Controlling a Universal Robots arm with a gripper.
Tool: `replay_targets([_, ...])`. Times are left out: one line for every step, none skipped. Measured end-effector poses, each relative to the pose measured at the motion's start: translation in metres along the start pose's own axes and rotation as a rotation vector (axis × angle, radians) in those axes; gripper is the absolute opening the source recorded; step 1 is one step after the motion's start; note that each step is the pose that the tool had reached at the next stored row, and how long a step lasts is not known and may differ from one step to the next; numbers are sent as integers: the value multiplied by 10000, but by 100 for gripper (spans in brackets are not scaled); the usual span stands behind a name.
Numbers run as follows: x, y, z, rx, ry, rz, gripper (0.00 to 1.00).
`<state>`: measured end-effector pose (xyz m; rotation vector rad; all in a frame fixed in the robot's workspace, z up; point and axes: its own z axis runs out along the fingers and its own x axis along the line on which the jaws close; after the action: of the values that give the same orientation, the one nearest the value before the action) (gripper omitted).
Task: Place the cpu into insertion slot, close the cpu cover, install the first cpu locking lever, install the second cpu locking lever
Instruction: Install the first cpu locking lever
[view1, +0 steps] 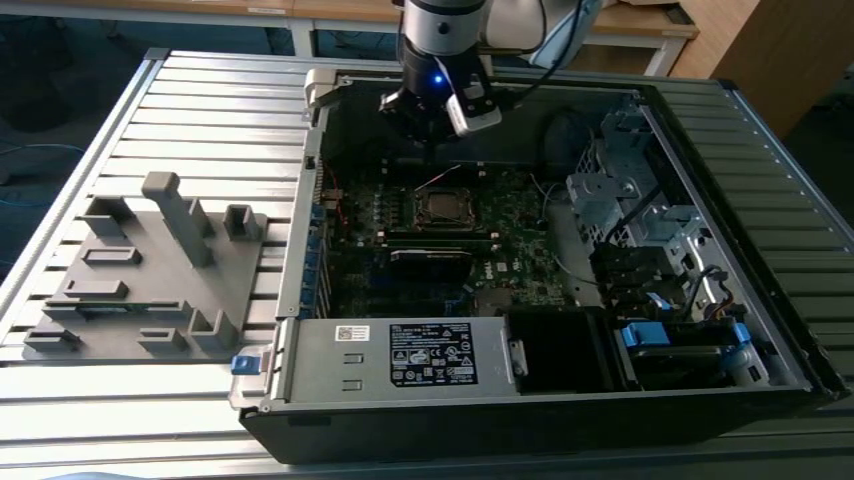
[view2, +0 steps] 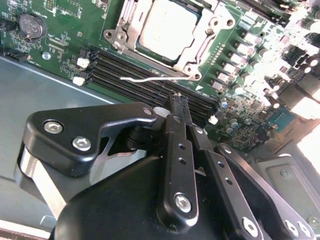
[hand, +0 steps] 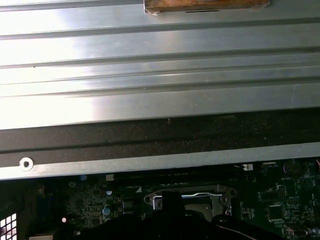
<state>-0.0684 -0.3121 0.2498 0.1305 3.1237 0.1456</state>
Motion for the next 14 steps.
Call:
replay_targets([-4,0,0,0,0,0,10])
replay_targets([-8,1,0,0,0,0,10])
replay_targets([-12,1,0,0,0,0,10])
replay_targets([-16,1,1,0,0,0,10])
replay_targets([-20,2,1,0,0,0,10])
replay_targets([-24,2,1,0,0,0,10])
replay_targets([-29,2,1,0,0,0,10])
replay_targets([-33,3,1,0,0,0,10])
replay_targets([-37,3,1,0,0,0,10])
replay_targets([-41,3,1,-1,0,0,10])
replay_targets([-45,4,1,0,0,0,10])
replay_targets([-48,4,1,0,0,0,10])
replay_targets([-51,4,1,0,0,0,10])
replay_targets([-55,4,1,0,0,0,10])
